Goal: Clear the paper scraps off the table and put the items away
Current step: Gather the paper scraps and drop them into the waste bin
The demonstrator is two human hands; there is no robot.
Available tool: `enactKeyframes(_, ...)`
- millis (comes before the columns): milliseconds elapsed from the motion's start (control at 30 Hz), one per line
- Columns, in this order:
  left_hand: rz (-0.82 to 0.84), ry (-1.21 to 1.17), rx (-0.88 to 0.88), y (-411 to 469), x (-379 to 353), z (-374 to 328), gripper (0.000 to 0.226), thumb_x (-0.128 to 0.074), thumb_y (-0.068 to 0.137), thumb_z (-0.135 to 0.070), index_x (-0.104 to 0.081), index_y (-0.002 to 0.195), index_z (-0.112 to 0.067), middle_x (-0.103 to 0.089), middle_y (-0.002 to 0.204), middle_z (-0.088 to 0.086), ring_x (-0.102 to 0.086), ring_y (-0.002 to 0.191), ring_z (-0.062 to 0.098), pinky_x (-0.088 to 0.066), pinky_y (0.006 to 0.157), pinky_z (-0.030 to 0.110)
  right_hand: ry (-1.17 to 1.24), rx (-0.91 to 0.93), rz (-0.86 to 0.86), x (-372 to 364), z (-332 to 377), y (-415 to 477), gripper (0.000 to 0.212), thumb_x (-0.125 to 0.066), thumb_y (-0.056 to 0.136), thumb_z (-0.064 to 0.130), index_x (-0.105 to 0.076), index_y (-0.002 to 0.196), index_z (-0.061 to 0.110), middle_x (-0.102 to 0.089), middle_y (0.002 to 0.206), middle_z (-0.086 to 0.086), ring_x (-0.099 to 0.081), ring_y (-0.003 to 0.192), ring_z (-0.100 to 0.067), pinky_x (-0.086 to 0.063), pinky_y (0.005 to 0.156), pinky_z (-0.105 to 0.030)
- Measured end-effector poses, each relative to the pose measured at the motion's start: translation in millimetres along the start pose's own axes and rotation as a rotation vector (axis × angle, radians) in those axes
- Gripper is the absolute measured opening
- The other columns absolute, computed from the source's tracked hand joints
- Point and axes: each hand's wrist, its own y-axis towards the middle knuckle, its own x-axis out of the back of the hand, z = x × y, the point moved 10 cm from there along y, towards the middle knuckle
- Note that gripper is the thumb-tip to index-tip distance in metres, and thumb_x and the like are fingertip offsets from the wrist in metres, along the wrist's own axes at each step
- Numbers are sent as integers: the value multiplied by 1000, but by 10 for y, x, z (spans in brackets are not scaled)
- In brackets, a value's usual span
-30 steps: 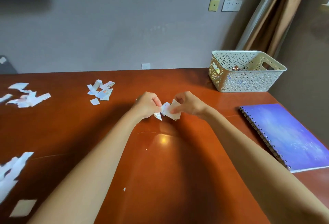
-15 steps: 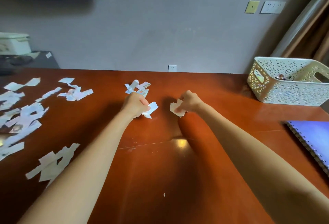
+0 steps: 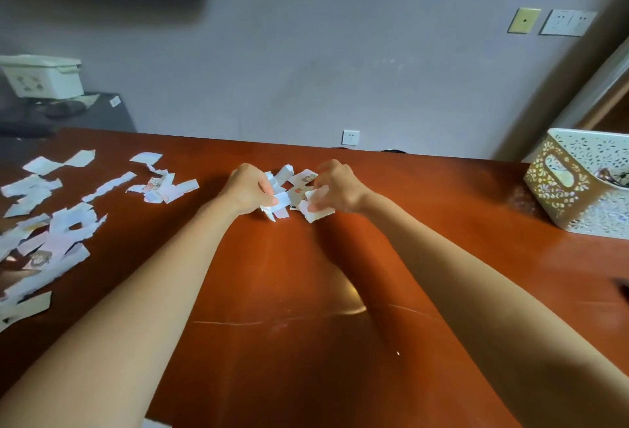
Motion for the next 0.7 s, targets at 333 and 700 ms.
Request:
enactKeyframes(333,252,-60,-55,463,-280,46,4,-69,79,-4,-70,83,-2,-61,112,13,-56,109,25,-42,79,30,65,-15,267,-244,7,480,51,-74,74,20,-56,120,8,-50,128,-3,-51,115,-23,-48,98,-37)
enactKeyframes(700,244,-89,-46,195,-268,92,6,-64,84,-4,-60,80,-6,-51,135,12,-42,131,25,-35,87,28,129,57,138,-129,152,181,28,-71,76,11,-48,65,20,-44,65,6,-43,62,-12,-31,52,-21)
